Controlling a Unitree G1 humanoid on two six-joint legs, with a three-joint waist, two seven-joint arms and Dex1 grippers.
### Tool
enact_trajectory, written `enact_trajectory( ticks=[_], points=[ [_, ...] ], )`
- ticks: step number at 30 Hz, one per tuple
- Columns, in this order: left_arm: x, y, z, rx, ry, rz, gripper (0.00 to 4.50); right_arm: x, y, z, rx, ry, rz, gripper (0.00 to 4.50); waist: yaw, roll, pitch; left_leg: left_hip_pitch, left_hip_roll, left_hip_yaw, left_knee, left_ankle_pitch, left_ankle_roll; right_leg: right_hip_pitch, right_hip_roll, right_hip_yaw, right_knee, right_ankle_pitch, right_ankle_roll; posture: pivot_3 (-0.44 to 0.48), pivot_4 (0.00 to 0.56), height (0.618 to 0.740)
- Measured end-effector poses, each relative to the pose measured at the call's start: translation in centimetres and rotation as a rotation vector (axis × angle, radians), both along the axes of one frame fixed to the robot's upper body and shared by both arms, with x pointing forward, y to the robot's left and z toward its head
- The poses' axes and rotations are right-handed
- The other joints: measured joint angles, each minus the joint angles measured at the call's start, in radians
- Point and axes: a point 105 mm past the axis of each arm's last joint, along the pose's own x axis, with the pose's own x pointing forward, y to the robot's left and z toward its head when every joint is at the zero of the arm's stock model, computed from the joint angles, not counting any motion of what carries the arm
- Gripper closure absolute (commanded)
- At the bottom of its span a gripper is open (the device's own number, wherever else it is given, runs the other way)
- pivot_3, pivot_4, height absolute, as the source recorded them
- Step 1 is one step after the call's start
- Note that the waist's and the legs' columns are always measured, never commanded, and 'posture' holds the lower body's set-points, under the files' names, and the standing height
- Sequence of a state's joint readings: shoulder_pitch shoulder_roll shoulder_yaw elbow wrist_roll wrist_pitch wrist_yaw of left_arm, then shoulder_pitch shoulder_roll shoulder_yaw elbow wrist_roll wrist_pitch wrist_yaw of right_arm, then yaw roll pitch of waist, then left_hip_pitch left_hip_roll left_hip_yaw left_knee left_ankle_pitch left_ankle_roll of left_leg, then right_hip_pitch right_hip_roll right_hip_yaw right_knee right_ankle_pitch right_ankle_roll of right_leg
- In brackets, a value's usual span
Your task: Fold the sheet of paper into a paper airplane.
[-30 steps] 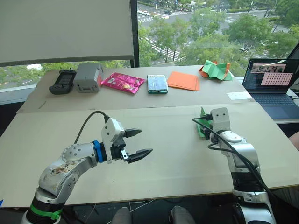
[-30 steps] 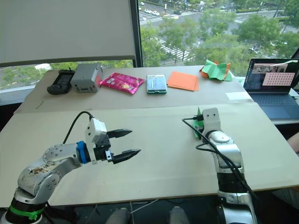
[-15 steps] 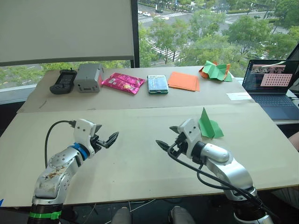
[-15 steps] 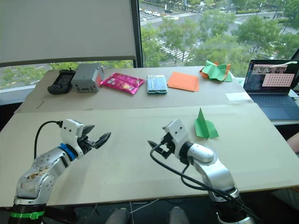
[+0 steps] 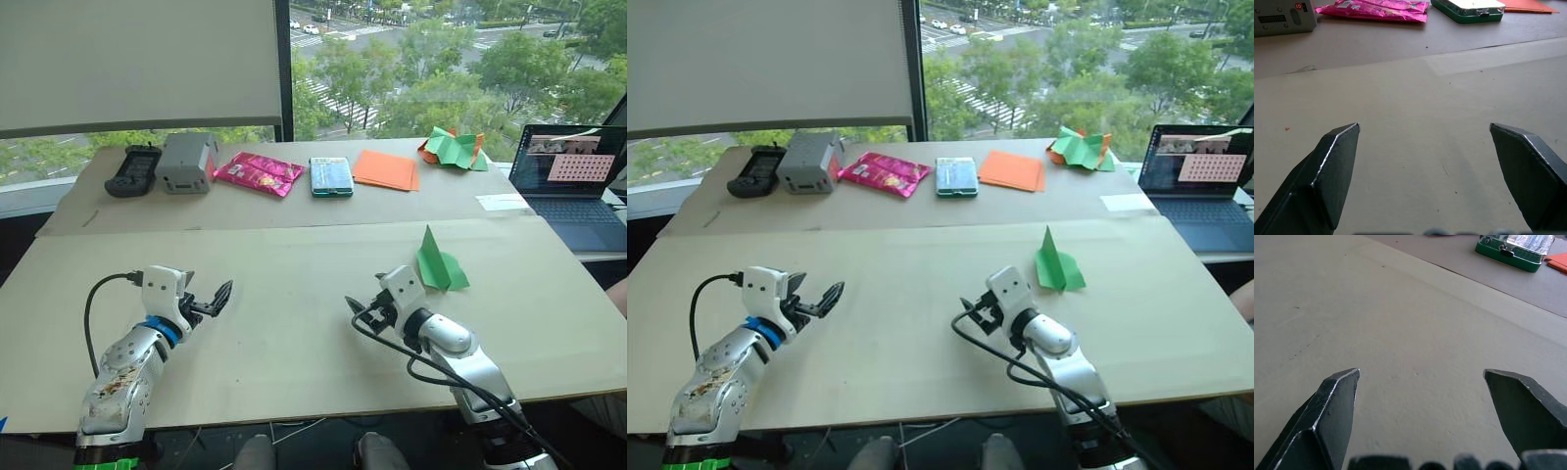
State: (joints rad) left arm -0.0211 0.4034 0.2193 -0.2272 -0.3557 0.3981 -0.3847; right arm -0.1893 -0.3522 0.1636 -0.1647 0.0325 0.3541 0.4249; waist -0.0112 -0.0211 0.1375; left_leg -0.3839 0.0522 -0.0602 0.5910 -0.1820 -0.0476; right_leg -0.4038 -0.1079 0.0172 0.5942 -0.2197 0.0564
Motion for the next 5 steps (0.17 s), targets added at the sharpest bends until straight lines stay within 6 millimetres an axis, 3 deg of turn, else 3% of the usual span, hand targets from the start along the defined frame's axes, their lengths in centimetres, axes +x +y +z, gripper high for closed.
enact_trajectory(
  ticks=[5],
  points=[
    [-0.04,-0.29,0.04,-0.013,-0.011,-0.011,0.00,0.03,0.03,0.06,0.003,-0.005,-0.004,0.03,-0.001,0.000,0.000,0.000,0.000,0.000,0.000,0.000,-0.001,0.000,0.000,0.000,0.000,0.000,0.000,0.000,0.150,0.706]
  ],
)
